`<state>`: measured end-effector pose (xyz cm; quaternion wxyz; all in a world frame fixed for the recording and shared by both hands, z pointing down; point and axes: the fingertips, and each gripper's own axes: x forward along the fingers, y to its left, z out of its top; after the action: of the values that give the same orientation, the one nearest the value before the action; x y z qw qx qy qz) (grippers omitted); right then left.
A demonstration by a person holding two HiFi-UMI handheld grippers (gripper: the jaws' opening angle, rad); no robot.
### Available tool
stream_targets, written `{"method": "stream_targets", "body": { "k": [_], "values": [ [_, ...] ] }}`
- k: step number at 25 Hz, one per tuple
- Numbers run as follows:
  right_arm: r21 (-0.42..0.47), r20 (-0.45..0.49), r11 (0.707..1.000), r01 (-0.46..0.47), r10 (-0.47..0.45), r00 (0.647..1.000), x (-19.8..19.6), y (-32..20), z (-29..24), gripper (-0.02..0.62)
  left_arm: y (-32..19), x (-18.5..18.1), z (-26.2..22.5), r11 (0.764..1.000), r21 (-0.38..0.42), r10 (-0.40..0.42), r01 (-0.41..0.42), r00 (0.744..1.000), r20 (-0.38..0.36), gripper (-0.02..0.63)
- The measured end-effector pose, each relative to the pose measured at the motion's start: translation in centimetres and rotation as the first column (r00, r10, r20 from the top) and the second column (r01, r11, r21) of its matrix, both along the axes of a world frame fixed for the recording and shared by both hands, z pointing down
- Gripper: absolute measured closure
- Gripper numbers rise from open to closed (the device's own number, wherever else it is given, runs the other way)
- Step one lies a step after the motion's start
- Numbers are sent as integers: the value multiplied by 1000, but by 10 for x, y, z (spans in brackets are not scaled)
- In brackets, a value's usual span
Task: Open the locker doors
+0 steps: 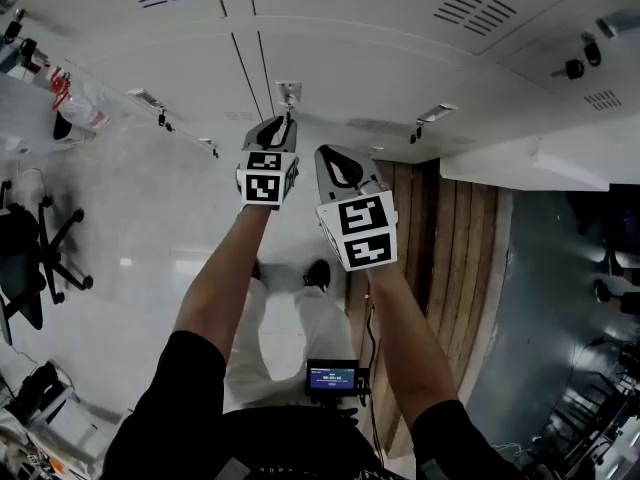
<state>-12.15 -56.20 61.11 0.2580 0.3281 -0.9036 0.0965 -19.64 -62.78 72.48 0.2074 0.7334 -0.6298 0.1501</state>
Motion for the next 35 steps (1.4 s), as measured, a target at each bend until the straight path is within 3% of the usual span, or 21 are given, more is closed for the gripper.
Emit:
{"method": "stream_targets", "body": {
  "k": [5, 9, 15, 19, 23, 26, 30, 35],
  "values": [
    [-7, 7, 1000, -22, 22, 1000, 11, -4, -1, 566, -8, 4, 4, 999, 20, -30, 30, 1000, -9, 522],
    [-11, 17, 999, -33, 34, 999, 14, -7, -2, 566, -12, 2, 5, 999, 15, -37, 37, 999, 37, 550],
    [-21, 18, 999, -43, 43, 999, 14, -9, -1, 566, -11, 6, 9, 1000, 5, 24, -26, 980, 196, 555],
    [-21, 20, 999, -39, 40, 999, 8, -11, -4, 566, -9, 8, 8, 992, -16, 121, -124, 927, 355, 555],
    [-25, 23, 999, -38, 39, 999, 1, -14, -7, 566, -8, 11, 8, 971, -60, 228, -230, 827, 515, 554],
    [-30, 35, 999, -45, 46, 998, -3, -17, -11, 566, -7, 12, 9, 946, -107, 304, -307, 722, 621, 552],
    [-31, 45, 998, -60, 61, 997, -2, -20, -15, 566, -5, 14, 11, 901, -184, 392, -394, 554, 734, 549],
    [-39, 49, 996, -81, 83, 995, 4, -22, -17, 566, -2, 17, 12, 830, -292, 470, -475, 315, 824, 548]
  ]
}}
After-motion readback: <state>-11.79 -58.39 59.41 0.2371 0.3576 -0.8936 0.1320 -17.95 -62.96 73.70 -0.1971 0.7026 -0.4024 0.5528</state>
